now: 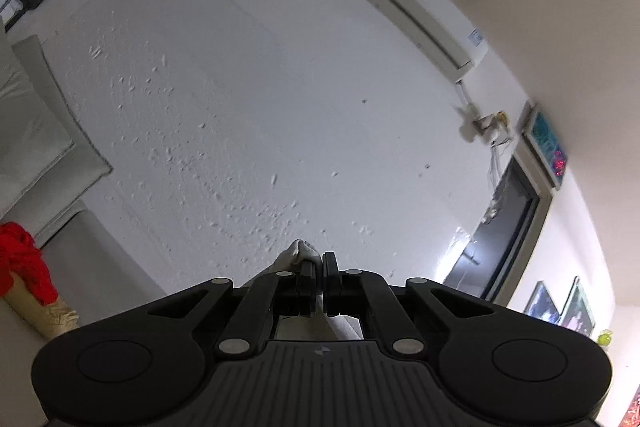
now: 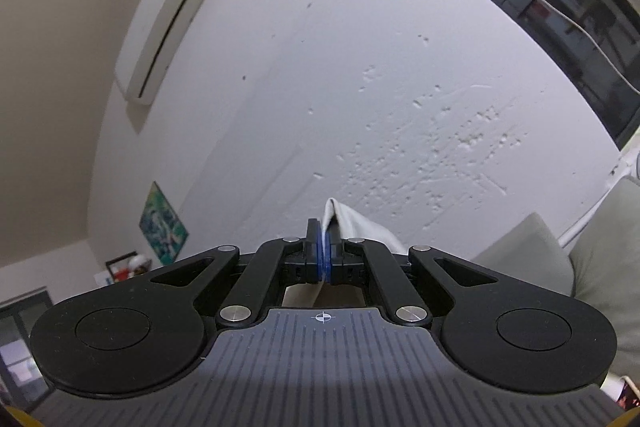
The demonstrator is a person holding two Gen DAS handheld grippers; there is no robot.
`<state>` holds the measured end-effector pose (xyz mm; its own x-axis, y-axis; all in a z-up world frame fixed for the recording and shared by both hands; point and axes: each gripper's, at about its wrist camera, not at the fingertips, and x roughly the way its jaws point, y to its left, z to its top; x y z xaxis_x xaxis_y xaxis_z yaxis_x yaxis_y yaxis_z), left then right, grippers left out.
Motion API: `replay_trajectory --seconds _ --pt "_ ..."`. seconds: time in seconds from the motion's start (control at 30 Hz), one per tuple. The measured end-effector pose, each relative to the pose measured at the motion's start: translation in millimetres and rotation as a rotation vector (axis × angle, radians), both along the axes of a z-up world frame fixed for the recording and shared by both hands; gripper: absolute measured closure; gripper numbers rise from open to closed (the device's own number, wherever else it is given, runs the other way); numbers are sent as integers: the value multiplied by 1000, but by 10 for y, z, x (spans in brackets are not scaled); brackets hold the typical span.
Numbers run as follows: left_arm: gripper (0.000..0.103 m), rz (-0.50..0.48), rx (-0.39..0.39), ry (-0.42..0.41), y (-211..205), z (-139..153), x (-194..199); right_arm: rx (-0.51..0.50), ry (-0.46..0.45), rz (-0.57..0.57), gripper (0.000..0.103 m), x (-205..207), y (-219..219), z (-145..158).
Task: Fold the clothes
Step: 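Raise the shirt high with both tools and shake it out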
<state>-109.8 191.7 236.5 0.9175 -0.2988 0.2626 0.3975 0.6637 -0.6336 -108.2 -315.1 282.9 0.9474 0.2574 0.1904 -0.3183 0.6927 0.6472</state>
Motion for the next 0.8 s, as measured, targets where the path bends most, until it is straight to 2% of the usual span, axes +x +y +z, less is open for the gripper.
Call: replay_trajectory --seconds 0.1,0.23,0.3,0.4,0.43,0.5,0.63,0.7,0.8 --pt "103 32 35 114 -31 -87 487 -35 98 2 102 434 74 -92" --pt "103 17 45 360 -32 -386 1615 -79 265 9 102 1193 169 -270" --pt "103 18 63 450 -68 -497 2188 -76 376 14 102 1833 224 -482" --pt "103 12 73 471 -115 -431 2774 -103 455 -55 102 2624 323 -603" --pt "103 11 66 450 -115 -357 2876 -114 457 -85 102 2820 356 -597" --pt "103 20 73 387 -124 -220 2998 -123 402 -134 102 3046 375 -460" --pt "103 28 119 260 -170 -142 2974 -143 270 -166 102 3071 328 -226" --pt "102 28 132 225 -244 -303 2891 -157 230 -171 102 3011 274 -285" --pt "103 43 151 264 -314 -750 2781 -176 230 -169 102 2950 232 -563"
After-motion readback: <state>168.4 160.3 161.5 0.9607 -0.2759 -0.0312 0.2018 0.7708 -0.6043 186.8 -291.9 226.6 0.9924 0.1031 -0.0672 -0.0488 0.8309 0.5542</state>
